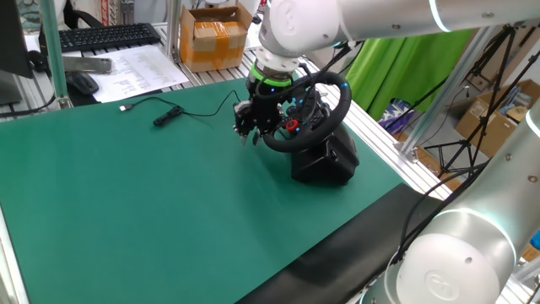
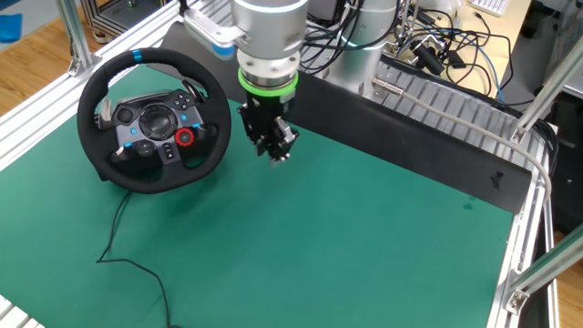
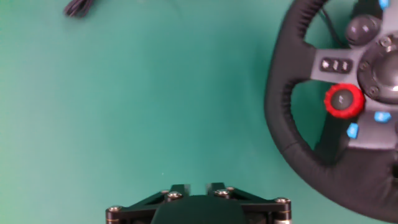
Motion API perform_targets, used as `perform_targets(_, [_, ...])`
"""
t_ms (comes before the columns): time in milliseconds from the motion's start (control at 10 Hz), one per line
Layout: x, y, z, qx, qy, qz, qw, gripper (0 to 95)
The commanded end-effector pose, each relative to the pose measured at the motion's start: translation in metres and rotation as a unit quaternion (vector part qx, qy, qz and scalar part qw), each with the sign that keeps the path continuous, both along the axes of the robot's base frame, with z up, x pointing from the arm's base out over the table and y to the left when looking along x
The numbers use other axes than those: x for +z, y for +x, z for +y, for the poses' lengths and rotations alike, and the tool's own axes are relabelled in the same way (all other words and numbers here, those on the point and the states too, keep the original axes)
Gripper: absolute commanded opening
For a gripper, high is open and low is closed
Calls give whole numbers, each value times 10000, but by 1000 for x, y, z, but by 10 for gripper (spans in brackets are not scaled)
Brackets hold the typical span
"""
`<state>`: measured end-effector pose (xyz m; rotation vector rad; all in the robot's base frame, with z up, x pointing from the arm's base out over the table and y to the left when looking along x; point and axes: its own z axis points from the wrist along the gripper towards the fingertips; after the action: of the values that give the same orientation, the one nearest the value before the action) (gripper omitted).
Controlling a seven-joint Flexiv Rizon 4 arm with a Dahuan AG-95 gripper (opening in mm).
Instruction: Rotate the steering wheel 90 degrees clockwise
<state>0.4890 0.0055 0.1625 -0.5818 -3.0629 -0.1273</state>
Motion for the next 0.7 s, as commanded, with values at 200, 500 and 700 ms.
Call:
perform_targets(200, [15,11,-13,105,-192,297,9993,0])
perform_targets(500, [29,17,-38,312,-169,447,9984,0])
perform_targets(700, [46,21,-53,460,-170,478,9977,0])
